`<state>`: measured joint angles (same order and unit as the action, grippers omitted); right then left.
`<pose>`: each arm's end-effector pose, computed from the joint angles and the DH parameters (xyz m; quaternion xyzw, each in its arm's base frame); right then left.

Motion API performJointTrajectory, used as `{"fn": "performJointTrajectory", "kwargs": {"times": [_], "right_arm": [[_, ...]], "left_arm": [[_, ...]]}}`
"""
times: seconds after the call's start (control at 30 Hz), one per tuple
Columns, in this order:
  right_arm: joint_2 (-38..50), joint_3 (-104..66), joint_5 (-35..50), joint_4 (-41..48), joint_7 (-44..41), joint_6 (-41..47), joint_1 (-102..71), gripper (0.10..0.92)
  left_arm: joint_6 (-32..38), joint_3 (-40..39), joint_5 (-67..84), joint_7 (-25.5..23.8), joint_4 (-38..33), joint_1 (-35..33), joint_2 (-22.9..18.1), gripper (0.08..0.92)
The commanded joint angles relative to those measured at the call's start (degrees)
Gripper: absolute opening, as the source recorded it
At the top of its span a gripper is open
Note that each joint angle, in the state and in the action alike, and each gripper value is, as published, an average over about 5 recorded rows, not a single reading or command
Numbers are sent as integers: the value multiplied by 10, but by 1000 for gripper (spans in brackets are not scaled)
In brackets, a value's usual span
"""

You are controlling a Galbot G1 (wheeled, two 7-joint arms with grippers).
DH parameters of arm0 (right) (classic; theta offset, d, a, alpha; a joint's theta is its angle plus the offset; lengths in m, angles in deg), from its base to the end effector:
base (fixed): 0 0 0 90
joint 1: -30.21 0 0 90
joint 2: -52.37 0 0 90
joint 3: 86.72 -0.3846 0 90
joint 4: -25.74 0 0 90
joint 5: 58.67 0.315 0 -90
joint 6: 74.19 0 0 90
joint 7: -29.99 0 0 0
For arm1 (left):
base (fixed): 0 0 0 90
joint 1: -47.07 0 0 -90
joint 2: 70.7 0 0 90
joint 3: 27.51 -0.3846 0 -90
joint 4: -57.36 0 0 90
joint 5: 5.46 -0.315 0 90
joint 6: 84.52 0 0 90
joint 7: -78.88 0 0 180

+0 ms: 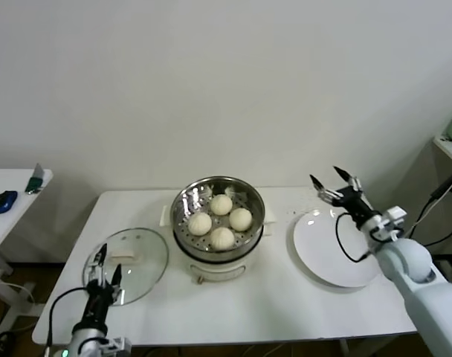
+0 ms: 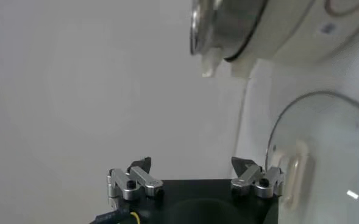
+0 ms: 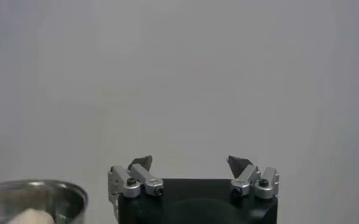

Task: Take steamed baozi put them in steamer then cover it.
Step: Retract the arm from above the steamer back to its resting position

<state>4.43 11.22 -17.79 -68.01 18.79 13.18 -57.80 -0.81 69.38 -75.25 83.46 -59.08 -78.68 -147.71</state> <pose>0.3215 -0.2116 -0.2883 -0.1705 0.9852 -0.0094 0.0180 0.0926 0.0879 -0.3507 0.0181 -0.7339 -0.6754 0.0698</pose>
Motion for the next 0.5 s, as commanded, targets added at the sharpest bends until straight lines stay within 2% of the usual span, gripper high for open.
{"fn": "performJointTrajectory", "kwargs": {"times": [0.03, 0.5], "right_arm": [[-72, -161, -74, -30, 4, 2, -204, 823], [-104, -181, -101, -25, 3, 3, -204, 823]], "left_arm": [[18, -12, -150, 18, 140, 80, 3, 823], [38, -12, -152, 35, 250, 156, 7, 823]]}}
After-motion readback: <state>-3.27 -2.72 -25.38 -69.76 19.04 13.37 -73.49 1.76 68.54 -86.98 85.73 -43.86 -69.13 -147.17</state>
